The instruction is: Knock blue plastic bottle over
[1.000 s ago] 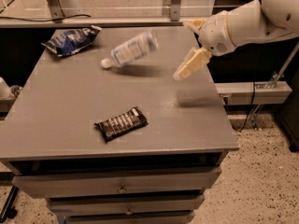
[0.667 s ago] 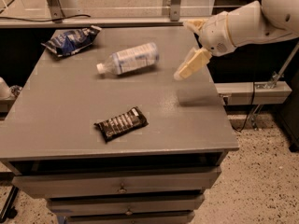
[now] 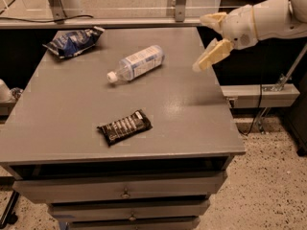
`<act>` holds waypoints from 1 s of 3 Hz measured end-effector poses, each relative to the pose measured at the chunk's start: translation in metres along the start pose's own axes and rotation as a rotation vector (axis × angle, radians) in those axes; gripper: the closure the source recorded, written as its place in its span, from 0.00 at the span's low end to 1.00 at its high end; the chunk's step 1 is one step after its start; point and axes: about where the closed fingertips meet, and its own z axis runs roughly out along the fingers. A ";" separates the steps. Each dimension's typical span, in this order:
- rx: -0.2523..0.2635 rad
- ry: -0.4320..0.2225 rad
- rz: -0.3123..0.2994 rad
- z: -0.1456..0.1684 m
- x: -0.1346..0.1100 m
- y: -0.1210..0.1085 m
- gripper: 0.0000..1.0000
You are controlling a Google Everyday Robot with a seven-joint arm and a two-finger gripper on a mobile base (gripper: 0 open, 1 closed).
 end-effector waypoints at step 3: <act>0.112 -0.012 0.056 -0.132 -0.037 -0.003 0.00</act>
Offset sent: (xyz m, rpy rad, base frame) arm -0.0926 -0.1439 0.1527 0.0381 -0.0268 -0.2100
